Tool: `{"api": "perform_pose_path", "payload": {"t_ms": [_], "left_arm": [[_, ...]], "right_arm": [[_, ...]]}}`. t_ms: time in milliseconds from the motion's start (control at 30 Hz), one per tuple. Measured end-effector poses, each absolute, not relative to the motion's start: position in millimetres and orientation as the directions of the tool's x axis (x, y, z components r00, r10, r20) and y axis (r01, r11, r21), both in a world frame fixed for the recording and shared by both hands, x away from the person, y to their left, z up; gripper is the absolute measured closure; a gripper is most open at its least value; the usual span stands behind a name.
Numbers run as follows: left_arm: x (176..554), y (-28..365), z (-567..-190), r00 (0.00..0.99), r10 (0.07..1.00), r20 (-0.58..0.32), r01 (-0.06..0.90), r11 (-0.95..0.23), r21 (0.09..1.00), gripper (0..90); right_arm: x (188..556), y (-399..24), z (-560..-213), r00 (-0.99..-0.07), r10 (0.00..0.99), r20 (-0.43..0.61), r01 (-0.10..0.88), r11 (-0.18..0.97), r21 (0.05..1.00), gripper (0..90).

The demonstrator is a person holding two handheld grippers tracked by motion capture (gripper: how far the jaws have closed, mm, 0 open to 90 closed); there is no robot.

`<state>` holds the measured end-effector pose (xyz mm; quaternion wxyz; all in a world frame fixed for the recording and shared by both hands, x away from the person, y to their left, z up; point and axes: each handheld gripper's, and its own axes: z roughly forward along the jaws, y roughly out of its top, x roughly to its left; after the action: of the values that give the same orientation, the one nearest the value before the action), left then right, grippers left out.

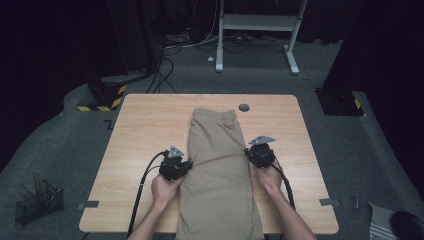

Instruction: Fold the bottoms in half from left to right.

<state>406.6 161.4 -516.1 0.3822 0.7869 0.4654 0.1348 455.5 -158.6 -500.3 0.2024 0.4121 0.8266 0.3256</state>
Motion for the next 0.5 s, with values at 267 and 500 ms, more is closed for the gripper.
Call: {"api": "perform_pose_path", "payload": {"t_ms": [267, 500], "left_arm": [[419.0, 157.1, -523.1, 0.481, 0.859, -0.172, 0.631, -0.203, 0.749, 56.3], [416.9, 153.4, -523.8, 0.498, 0.864, -0.073, 0.59, -0.276, 0.759, 56.0]], "right_arm": [[478.7, -150.6, -500.2, -0.522, 0.853, -0.012, 0.558, 0.352, 0.751, 64.4], [497.5, -153.2, -503.4, -0.507, 0.862, -0.021, 0.588, 0.364, 0.722, 89.6]]}}
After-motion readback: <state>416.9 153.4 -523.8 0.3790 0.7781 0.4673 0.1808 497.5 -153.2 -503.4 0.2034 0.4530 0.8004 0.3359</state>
